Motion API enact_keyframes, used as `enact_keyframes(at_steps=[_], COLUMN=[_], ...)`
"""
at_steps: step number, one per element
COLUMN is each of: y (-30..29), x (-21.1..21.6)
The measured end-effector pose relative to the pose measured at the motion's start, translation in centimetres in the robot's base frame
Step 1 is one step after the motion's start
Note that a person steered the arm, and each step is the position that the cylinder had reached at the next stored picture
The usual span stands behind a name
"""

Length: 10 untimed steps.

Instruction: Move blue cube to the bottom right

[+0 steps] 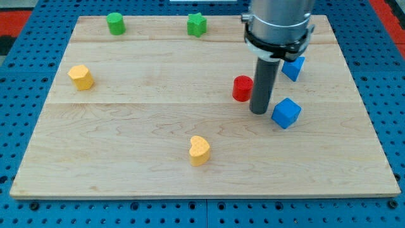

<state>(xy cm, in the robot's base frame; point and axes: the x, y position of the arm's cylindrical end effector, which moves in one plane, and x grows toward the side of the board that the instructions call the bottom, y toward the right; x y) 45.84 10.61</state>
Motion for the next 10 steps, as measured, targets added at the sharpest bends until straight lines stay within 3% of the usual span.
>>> enact_keyframes(at_steps=[5,10], y=[9.2,6.8], x=[-0.5,1.7])
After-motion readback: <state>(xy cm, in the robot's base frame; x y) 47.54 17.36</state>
